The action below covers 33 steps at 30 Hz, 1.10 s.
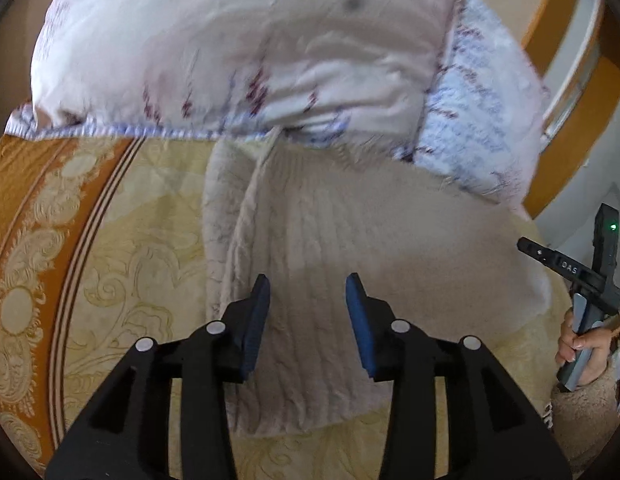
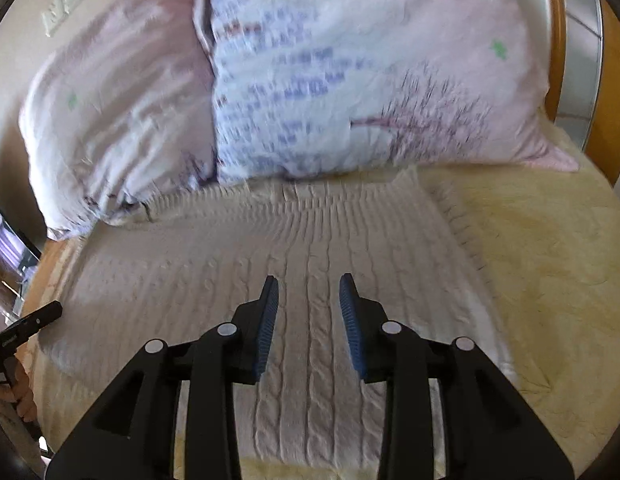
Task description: Fold small clothes
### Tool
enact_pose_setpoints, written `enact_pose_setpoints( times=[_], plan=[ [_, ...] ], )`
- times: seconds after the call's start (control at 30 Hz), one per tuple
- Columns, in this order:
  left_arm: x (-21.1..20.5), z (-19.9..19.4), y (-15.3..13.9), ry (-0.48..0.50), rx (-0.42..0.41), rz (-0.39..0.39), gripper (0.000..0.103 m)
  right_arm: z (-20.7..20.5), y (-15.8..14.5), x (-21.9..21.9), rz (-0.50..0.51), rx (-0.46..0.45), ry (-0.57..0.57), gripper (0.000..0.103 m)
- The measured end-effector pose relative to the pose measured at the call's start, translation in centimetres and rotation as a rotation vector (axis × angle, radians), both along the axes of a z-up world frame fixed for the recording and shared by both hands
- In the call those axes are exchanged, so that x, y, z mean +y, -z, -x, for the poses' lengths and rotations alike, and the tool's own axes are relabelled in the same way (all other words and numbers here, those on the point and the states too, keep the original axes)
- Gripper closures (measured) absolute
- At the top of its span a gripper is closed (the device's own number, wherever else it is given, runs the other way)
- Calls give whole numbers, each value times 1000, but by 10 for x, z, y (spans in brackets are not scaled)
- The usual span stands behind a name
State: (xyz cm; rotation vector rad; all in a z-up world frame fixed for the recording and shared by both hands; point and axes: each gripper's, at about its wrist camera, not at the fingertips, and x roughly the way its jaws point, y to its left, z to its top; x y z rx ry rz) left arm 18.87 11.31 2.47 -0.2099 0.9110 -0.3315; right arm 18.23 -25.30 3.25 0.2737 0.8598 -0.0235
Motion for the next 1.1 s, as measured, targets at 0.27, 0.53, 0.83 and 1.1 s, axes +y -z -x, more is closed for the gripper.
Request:
enact_pose_setpoints(
  times=[0.27,0.53,0.83,1.1],
  plan=[
    [5,-2,5,0,9,39,59,2,19,2,11,12,5,53],
    [57,-11,-8,-163,30,220,49,13,-5,23,72,-56,-18,30],
    [62,-38,15,-235,155,285,49,2,14,30,55,3,-43,28],
    [51,-49,23,-242,173,337,49,6,18,32,54,-8,-49,24]
  ],
)
